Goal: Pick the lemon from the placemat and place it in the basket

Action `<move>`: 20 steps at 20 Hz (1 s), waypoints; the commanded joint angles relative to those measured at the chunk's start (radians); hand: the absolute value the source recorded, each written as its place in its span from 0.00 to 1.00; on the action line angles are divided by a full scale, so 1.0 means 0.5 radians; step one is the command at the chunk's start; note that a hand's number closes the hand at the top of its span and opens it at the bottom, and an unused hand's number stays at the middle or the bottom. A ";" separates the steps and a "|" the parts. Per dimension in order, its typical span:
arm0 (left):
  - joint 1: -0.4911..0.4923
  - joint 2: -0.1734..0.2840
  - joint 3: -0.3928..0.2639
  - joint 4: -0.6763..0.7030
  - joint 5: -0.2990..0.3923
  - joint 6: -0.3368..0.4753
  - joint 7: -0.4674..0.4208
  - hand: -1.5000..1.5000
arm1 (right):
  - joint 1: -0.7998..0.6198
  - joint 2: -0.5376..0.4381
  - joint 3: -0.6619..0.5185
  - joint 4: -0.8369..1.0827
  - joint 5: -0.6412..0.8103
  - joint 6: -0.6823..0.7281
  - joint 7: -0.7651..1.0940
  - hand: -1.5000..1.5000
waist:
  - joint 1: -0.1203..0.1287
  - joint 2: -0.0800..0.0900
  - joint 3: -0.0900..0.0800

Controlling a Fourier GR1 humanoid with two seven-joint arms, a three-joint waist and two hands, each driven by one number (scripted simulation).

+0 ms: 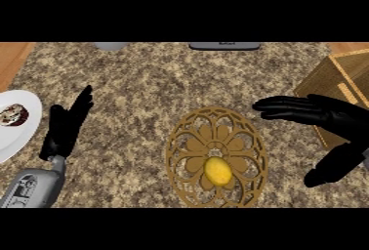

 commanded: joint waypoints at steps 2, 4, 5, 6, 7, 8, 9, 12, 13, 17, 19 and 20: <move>0.051 0.006 -0.002 -0.027 -0.026 -0.016 -0.021 0.50 | -0.020 -0.284 0.102 -0.033 0.073 0.363 -0.218 0.00 | 0.007 -0.005 0.002; 0.051 -0.072 -0.023 -0.019 -0.046 0.027 -0.044 0.50 | 0.008 -0.290 0.140 -0.026 0.081 0.337 -0.297 0.00 | 0.004 -0.004 0.002; 0.048 -0.023 -0.019 -0.127 -0.023 -0.020 0.043 0.50 | -0.111 -0.287 0.133 0.154 0.100 0.342 -0.335 0.00 | 0.036 0.000 0.003; 0.015 -0.046 0.000 0.022 -0.067 0.013 -0.048 0.50 | 0.064 -0.357 0.165 -0.026 0.110 0.311 -0.368 0.00 | -0.011 -0.003 0.002; -0.067 0.005 0.037 -0.026 0.004 -0.083 0.068 0.50 | -0.067 -0.272 0.180 0.001 0.061 0.318 -0.218 0.00 | 0.005 -0.003 0.001; -0.066 -0.030 0.057 0.134 -0.039 -0.047 -0.081 0.50 | -0.004 -0.320 0.202 0.079 0.147 0.278 -0.353 0.00 | -0.003 0.003 0.002; -0.017 -0.123 -0.025 0.068 -0.102 0.034 -0.048 0.50 | -0.109 -0.207 0.228 0.139 0.108 0.259 -0.248 0.00 | 0.015 0.002 0.001; 0.051 -0.001 0.047 -0.110 -0.043 -0.072 0.105 0.50 | -0.103 -0.226 0.183 0.221 0.147 0.207 -0.339 0.00 | 0.018 -0.003 0.002; 0.018 -0.026 0.092 0.019 -0.043 -0.083 -0.052 0.50 | 0.012 -0.207 0.183 0.146 0.141 0.139 -0.345 0.00 | -0.001 -0.003 0.002; 0.039 -0.003 0.112 -0.070 -0.054 -0.143 0.062 0.50 | -0.038 -0.091 0.145 0.255 0.197 0.044 -0.309 0.00 | 0.005 -0.005 0.002; -0.042 -0.062 0.133 0.076 -0.069 -0.146 -0.018 0.50 | -0.031 -0.049 0.169 0.382 0.306 -0.026 -0.415 0.00 | 0.000 -0.002 0.002; 0.035 -0.119 0.095 -0.029 -0.112 -0.081 0.015 0.50 | -0.037 0.018 0.194 0.355 0.344 -0.048 -0.317 0.00 | 0.003 -0.004 0.002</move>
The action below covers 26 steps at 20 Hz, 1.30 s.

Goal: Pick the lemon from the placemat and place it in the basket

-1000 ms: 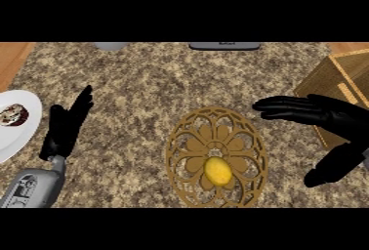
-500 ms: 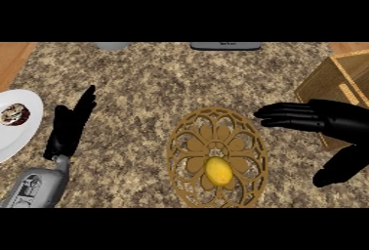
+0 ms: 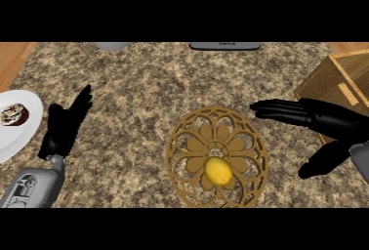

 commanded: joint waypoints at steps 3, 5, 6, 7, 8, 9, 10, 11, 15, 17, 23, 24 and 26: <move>-0.046 -0.111 -0.019 -0.002 -0.111 0.072 0.028 0.50 | -0.048 0.165 0.036 0.120 0.119 0.112 -0.108 0.00 | -0.003 -0.001 0.000; 0.026 -0.062 0.033 -0.023 -0.081 -0.008 0.001 0.50 | 0.018 0.188 0.011 0.034 0.110 0.129 -0.042 0.00 | -0.007 -0.003 -0.001; 0.017 0.006 0.111 0.134 -0.013 -0.111 -0.141 0.50 | 0.000 0.230 0.087 0.140 0.182 0.056 -0.122 0.00 | -0.003 0.001 -0.001; 0.035 -0.143 -0.026 -0.061 -0.117 0.059 0.014 0.50 | -0.006 0.209 0.104 0.262 0.228 0.054 -0.237 0.00 | 0.006 0.000 0.001; -0.035 -0.059 0.053 0.056 -0.061 -0.063 -0.017 0.50 | -0.033 0.302 0.142 0.280 0.276 0.004 -0.200 0.00 | 0.002 0.002 0.000; 0.005 -0.119 0.021 0.031 -0.130 0.013 -0.024 0.50 | 0.068 0.276 0.112 0.062 0.224 0.062 -0.071 0.00 | -0.012 -0.003 -0.001; -0.016 -0.089 0.005 -0.073 -0.117 -0.013 0.112 0.50 | -0.051 0.334 0.168 0.332 0.314 0.007 -0.201 0.00 | 0.009 0.000 0.001; -0.017 -0.069 0.079 0.070 -0.068 -0.079 -0.046 0.50 | 0.046 0.340 0.207 0.296 0.378 -0.063 -0.246 0.00 | -0.002 0.001 0.000; 0.037 -0.047 0.123 -0.022 -0.071 -0.099 -0.011 0.50 | -0.123 0.560 0.220 0.479 0.444 -0.103 -0.154 0.00 | 0.014 0.001 0.000; 0.061 -0.163 0.041 -0.064 -0.149 -0.024 0.001 0.50 | 0.005 0.587 0.240 0.471 0.525 -0.199 -0.238 0.00 | 0.003 -0.002 0.000; -0.014 -0.112 0.192 0.089 -0.110 -0.162 -0.069 0.50 | 0.005 0.647 0.152 0.475 0.618 -0.151 -0.291 0.00 | -0.005 -0.002 0.000; -0.038 -0.180 0.128 0.117 -0.202 -0.081 -0.089 0.50 | 0.006 0.683 0.190 0.450 0.653 -0.140 -0.231 0.00 | -0.008 -0.002 0.000; -0.020 -0.130 0.190 0.137 -0.162 -0.155 -0.133 0.50 | 0.002 0.716 0.161 0.443 0.635 -0.101 -0.207 0.00 | -0.007 -0.002 -0.001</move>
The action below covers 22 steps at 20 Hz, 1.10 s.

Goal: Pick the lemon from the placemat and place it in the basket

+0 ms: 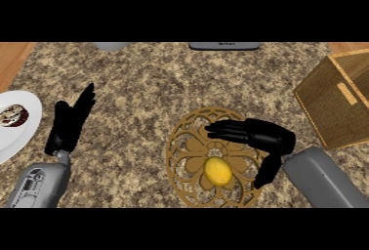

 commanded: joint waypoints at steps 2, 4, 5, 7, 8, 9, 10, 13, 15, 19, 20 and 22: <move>-0.042 -0.010 0.073 0.052 -0.017 -0.018 0.033 0.50 | 0.066 0.079 -0.024 -0.131 0.064 0.146 0.038 0.00 | -0.008 -0.002 -0.001; 0.058 0.021 0.066 -0.095 -0.011 -0.089 0.052 0.50 | 0.054 0.108 -0.042 -0.047 0.118 0.141 -0.013 0.00 | -0.001 -0.002 0.000; -0.022 -0.024 0.032 -0.057 -0.045 -0.049 0.094 0.50 | -0.080 0.231 -0.032 0.184 0.157 0.064 -0.053 0.00 | 0.005 0.000 0.000; 0.134 -0.057 0.030 -0.097 -0.087 -0.006 -0.047 0.50 | 0.013 0.218 -0.008 0.081 0.204 0.052 -0.042 0.00 | 0.004 -0.002 0.000; 0.087 -0.125 -0.040 -0.143 -0.150 0.058 0.045 0.50 | 0.141 0.160 0.009 -0.119 0.198 0.092 0.015 0.00 | -0.006 -0.004 0.000; 0.064 0.004 0.071 -0.166 -0.035 -0.091 0.115 0.50 | -0.061 0.175 -0.056 0.155 0.209 0.145 -0.042 0.00 | 0.007 -0.001 0.000; 0.065 -0.030 0.078 -0.140 -0.036 -0.077 0.074 0.50 | 0.140 0.110 -0.003 -0.039 0.250 0.114 -0.047 0.00 | -0.004 -0.003 0.000; 0.055 -0.067 0.077 -0.102 -0.080 -0.068 0.040 0.50 | 0.069 0.283 -0.009 0.013 0.305 0.122 0.060 0.00 | -0.002 -0.002 0.000; 0.040 -0.080 0.058 -0.118 -0.096 -0.065 0.082 0.50 | 0.183 0.240 0.046 -0.003 0.343 0.082 0.009 0.00 | -0.005 -0.002 0.000; 0.091 -0.077 0.087 -0.237 -0.091 -0.096 0.144 0.50 | 0.106 0.313 -0.012 -0.005 0.386 0.169 0.078 0.00 | 0.000 -0.003 0.000; 0.115 -0.058 0.111 -0.183 -0.105 -0.109 0.052 0.50 | 0.070 0.260 -0.066 0.116 0.398 0.143 -0.050 0.00 | 0.002 -0.001 0.000; 0.040 -0.063 0.132 -0.083 -0.111 -0.122 0.033 0.50 | 0.160 0.325 -0.032 0.125 0.428 0.057 -0.074 0.00 | -0.002 -0.001 0.000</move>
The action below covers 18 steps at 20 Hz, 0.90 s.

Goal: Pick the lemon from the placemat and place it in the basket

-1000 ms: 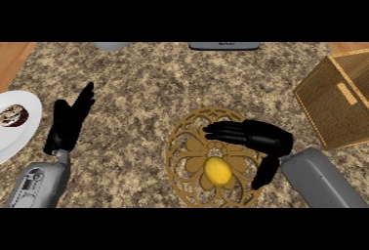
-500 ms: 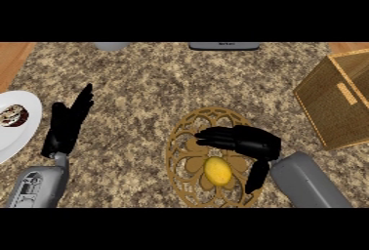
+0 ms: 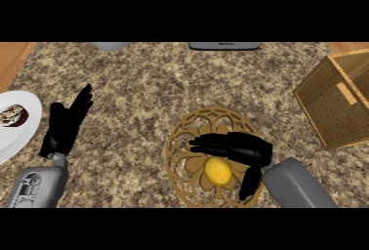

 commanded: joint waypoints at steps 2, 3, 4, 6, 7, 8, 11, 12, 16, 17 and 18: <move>0.007 0.010 0.044 -0.047 -0.001 -0.055 0.022 0.50 | -0.024 0.082 -0.067 0.134 0.077 0.020 -0.127 0.00 | 0.002 0.001 0.000; 0.008 0.022 0.055 -0.059 0.010 -0.066 0.041 0.50 | 0.071 0.030 -0.016 0.083 0.089 0.013 -0.170 0.00 | 0.000 0.000 0.000; 0.140 -0.034 -0.011 -0.179 -0.045 -0.013 0.013 0.50 | 0.157 0.076 0.051 -0.045 0.113 0.012 -0.047 0.00 | 0.000 -0.002 0.000; -0.002 -0.061 -0.010 0.019 -0.068 0.000 -0.007 0.50 | -0.077 0.110 0.048 0.244 0.209 -0.085 -0.192 1.00 | 0.004 0.003 0.000; 0.020 -0.061 -0.005 -0.082 -0.038 -0.029 0.061 0.50 | -0.030 0.083 0.020 0.165 0.192 -0.038 -0.210 1.00 | 0.002 0.001 0.000; 0.049 -0.086 -0.011 0.067 -0.109 0.040 -0.117 0.50 | -0.033 0.199 0.090 0.093 0.234 -0.136 -0.096 1.00 | -0.001 0.002 0.000; 0.033 -0.015 0.040 -0.085 -0.029 -0.054 0.028 0.50 | 0.096 0.082 0.083 0.148 0.342 -0.421 -0.352 1.00 | 0.001 0.000 0.001; -0.088 -0.037 0.063 0.026 -0.023 -0.041 0.056 0.50 | 0.000 0.154 0.051 0.261 0.370 -0.438 -0.350 1.00 | 0.000 0.002 0.000; -0.008 -0.083 0.013 -0.049 -0.071 -0.025 0.068 0.50 | -0.034 0.185 -0.008 0.321 0.448 -0.552 -0.427 1.00 | 0.004 0.002 0.001; 0.080 -0.019 0.082 -0.104 0.003 -0.101 0.002 0.50 | 0.019 0.164 -0.019 0.202 0.430 -0.544 -0.425 1.00 | 0.003 0.000 0.000; 0.039 0.033 0.126 -0.068 0.025 -0.135 0.041 0.50 | 0.010 0.201 -0.002 0.345 0.472 -0.675 -0.507 1.00 | 0.007 0.002 0.001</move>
